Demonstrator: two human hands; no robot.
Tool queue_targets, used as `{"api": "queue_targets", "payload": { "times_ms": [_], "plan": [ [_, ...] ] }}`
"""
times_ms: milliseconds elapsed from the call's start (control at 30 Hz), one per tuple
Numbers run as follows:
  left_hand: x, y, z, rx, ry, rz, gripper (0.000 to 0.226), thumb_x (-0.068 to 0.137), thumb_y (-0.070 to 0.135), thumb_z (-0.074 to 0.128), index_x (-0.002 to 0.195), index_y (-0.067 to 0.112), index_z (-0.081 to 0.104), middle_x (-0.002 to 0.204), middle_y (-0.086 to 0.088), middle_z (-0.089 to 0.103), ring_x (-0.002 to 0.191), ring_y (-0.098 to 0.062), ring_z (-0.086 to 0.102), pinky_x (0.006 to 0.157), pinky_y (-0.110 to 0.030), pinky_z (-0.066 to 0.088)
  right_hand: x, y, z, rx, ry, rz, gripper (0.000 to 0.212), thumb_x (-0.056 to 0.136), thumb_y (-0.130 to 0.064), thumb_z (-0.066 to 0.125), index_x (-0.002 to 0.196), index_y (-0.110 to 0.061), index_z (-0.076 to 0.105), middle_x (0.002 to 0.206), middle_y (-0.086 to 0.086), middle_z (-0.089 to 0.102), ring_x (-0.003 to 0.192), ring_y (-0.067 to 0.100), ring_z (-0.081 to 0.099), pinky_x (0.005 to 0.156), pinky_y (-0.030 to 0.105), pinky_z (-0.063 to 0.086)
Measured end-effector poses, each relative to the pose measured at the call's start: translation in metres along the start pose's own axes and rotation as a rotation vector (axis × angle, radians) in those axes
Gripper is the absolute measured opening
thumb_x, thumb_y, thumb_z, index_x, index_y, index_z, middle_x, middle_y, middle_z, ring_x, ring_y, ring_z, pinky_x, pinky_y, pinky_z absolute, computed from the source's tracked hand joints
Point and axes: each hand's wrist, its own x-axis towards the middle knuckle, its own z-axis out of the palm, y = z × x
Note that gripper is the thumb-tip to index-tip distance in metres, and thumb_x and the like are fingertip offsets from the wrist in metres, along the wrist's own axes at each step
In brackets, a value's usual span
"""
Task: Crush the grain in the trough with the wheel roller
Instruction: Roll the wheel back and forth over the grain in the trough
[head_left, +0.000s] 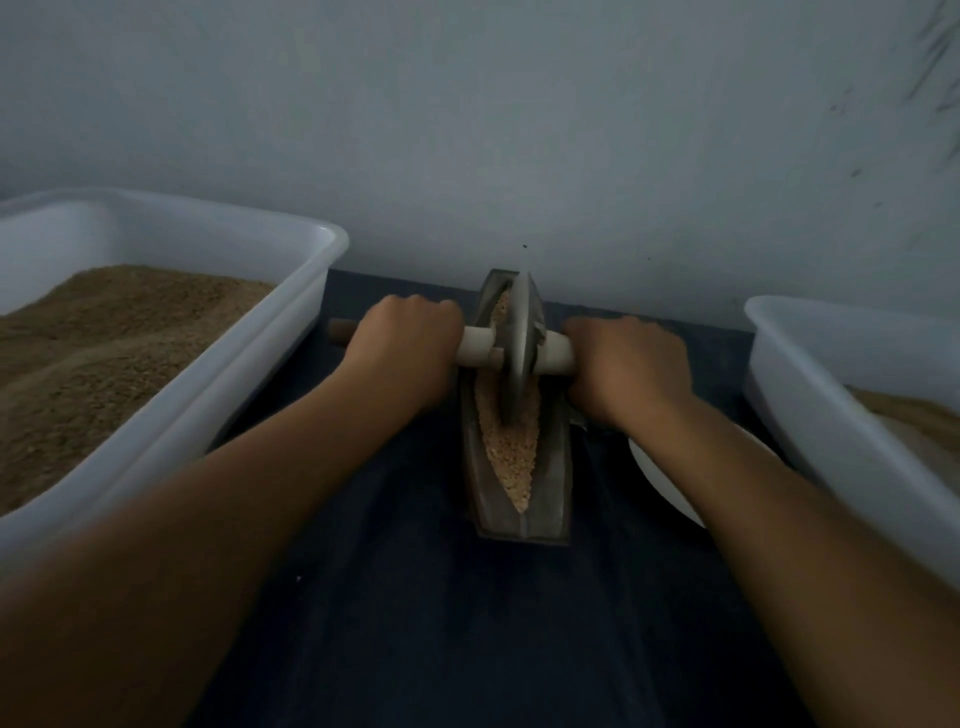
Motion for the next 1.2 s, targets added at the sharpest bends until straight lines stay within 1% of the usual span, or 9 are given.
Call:
{"api": "queue_targets", "payload": {
  "times_ms": [100, 233, 467, 667, 733, 833, 933, 1100, 1200],
  "plan": [
    [-0.021, 0.003, -0.006, -0.004, 0.039, 0.015, 0.029, 0.087, 0.028, 0.066, 0.107, 0.016, 0.048, 0.099, -0.006, 0.063, 0.084, -0.023, 0.061, 0.069, -0.034, 0.045, -0.028, -0.001, -0.005, -0.033, 0.073, -0.039, 0.026, 0.078, -0.039, 0.069, 0.099, -0.026, 0.059, 0.086, 0.001, 0.065, 0.077, 0.027, 0.062, 0.052, 0.029, 0.022],
    [-0.042, 0.009, -0.015, 0.015, 0.071, 0.027, 0.028, 0.087, 0.028, 0.065, 0.106, 0.017, 0.047, 0.099, -0.003, 0.063, 0.085, -0.021, 0.061, 0.066, -0.033, 0.039, -0.055, -0.001, -0.009, 0.01, 0.13, -0.061, 0.023, 0.08, -0.034, 0.07, 0.097, -0.024, 0.058, 0.081, -0.002, 0.064, 0.07, 0.023, 0.06, 0.054, 0.029, 0.025],
    [-0.056, 0.017, -0.024, 0.126, 0.17, 0.058, 0.031, 0.086, 0.03, 0.066, 0.108, 0.018, 0.048, 0.098, 0.0, 0.062, 0.082, -0.019, 0.061, 0.065, -0.031, 0.034, -0.073, 0.002, -0.009, 0.1, 0.133, -0.067, 0.029, 0.083, -0.038, 0.069, 0.108, -0.028, 0.057, 0.091, -0.004, 0.066, 0.077, 0.022, 0.062, 0.06, 0.03, 0.029],
    [-0.04, 0.011, -0.012, 0.037, 0.082, 0.0, 0.028, 0.087, 0.027, 0.066, 0.106, 0.017, 0.047, 0.098, -0.003, 0.063, 0.081, -0.021, 0.061, 0.063, -0.033, 0.036, -0.04, 0.002, 0.001, 0.009, 0.142, -0.081, 0.024, 0.081, -0.038, 0.065, 0.101, -0.028, 0.056, 0.086, -0.005, 0.064, 0.077, 0.024, 0.062, 0.06, 0.033, 0.029],
    [-0.027, 0.008, -0.011, -0.009, -0.023, -0.019, 0.029, 0.086, 0.025, 0.067, 0.107, 0.016, 0.049, 0.101, -0.005, 0.063, 0.08, -0.021, 0.055, 0.067, -0.033, 0.04, -0.019, 0.003, 0.005, -0.019, 0.118, -0.089, 0.028, 0.077, -0.038, 0.068, 0.101, -0.029, 0.057, 0.089, -0.004, 0.065, 0.082, 0.025, 0.063, 0.063, 0.033, 0.029],
    [-0.002, 0.005, -0.01, -0.042, -0.138, -0.032, 0.029, 0.087, 0.024, 0.068, 0.111, 0.014, 0.056, 0.105, -0.007, 0.063, 0.09, -0.022, 0.057, 0.074, -0.034, 0.043, 0.012, 0.008, 0.013, -0.004, 0.06, -0.091, 0.026, 0.08, -0.036, 0.067, 0.105, -0.03, 0.06, 0.098, -0.001, 0.066, 0.091, 0.026, 0.063, 0.065, 0.032, 0.03],
    [0.023, 0.003, -0.007, -0.061, -0.135, -0.036, 0.028, 0.086, 0.022, 0.068, 0.11, 0.01, 0.06, 0.101, -0.008, 0.063, 0.082, -0.022, 0.053, 0.074, -0.036, 0.044, 0.037, 0.014, 0.02, -0.003, -0.042, -0.08, 0.023, 0.083, -0.037, 0.066, 0.105, -0.029, 0.063, 0.102, 0.001, 0.067, 0.092, 0.026, 0.063, 0.064, 0.03, 0.035],
    [0.055, 0.001, -0.005, -0.016, -0.083, -0.011, 0.034, 0.08, 0.022, 0.072, 0.11, 0.01, 0.06, 0.105, -0.012, 0.063, 0.096, -0.03, 0.06, 0.07, -0.038, 0.04, 0.063, 0.02, 0.024, 0.061, -0.209, -0.039, 0.036, 0.081, -0.036, 0.071, 0.115, -0.026, 0.063, 0.111, 0.005, 0.066, 0.096, 0.028, 0.063, 0.066, 0.032, 0.041],
    [0.063, 0.0, -0.007, -0.026, -0.096, -0.003, 0.038, 0.076, 0.026, 0.074, 0.108, 0.011, 0.06, 0.099, -0.011, 0.062, 0.091, -0.029, 0.057, 0.07, -0.039, 0.04, 0.066, 0.018, 0.025, 0.093, -0.232, -0.004, 0.037, 0.08, -0.031, 0.072, 0.115, -0.022, 0.064, 0.113, 0.006, 0.065, 0.099, 0.029, 0.063, 0.068, 0.032, 0.042]
  ]
}}
